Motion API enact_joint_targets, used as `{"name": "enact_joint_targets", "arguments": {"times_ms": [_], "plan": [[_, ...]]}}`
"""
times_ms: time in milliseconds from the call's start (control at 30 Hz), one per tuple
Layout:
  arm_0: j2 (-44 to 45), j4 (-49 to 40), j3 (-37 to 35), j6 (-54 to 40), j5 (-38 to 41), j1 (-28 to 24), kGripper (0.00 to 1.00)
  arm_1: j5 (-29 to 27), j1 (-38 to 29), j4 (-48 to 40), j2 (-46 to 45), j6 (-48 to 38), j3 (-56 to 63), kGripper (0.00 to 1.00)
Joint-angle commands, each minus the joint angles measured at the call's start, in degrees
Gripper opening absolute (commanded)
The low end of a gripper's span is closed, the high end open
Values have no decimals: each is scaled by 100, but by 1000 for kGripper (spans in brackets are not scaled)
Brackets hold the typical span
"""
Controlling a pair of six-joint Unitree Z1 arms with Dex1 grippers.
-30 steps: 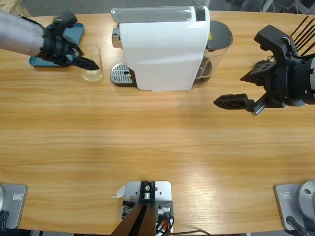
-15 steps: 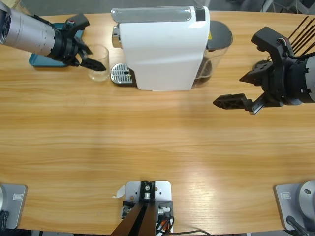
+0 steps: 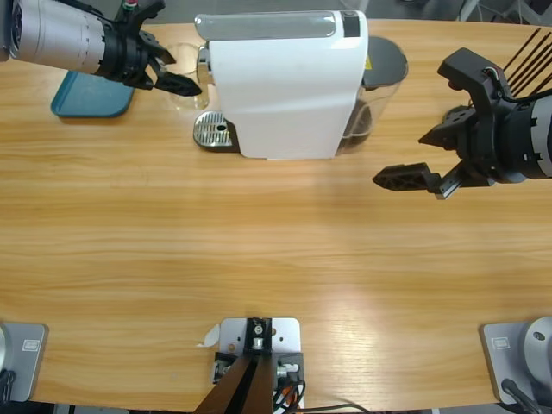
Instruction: Pour coffee
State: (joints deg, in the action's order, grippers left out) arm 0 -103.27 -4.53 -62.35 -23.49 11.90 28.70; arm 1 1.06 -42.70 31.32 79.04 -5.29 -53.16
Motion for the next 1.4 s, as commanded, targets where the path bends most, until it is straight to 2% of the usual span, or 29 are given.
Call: {"name": "enact_joint_targets", "arguments": {"times_ms": [33,300,633,700,733,767,867,900,967,1400], "plan": [[-389,402,608,-33,357,57,292,131,60,-65,200,98,183,987],[-571,927,955,-45,566,57,292,149,60,-65,166,98,194,987],[-798,1458,967,-77,954,66,295,175,60,-65,215,116,192,982],[-844,1528,962,-77,972,75,410,175,60,-65,217,116,190,982],[-874,1572,962,-77,974,75,421,175,60,-65,217,116,190,982],[-893,1586,963,-75,979,75,482,175,60,-65,217,116,185,982],[-867,1586,1023,-42,977,75,851,175,60,-65,208,116,192,982],[-835,1586,1067,-42,979,76,942,175,60,-65,208,116,192,982],[-765,1586,1130,-42,981,83,982,175,60,-65,208,116,192,982],[-413,1586,1461,-59,963,147,991,184,60,-77,165,112,217,983]]}}
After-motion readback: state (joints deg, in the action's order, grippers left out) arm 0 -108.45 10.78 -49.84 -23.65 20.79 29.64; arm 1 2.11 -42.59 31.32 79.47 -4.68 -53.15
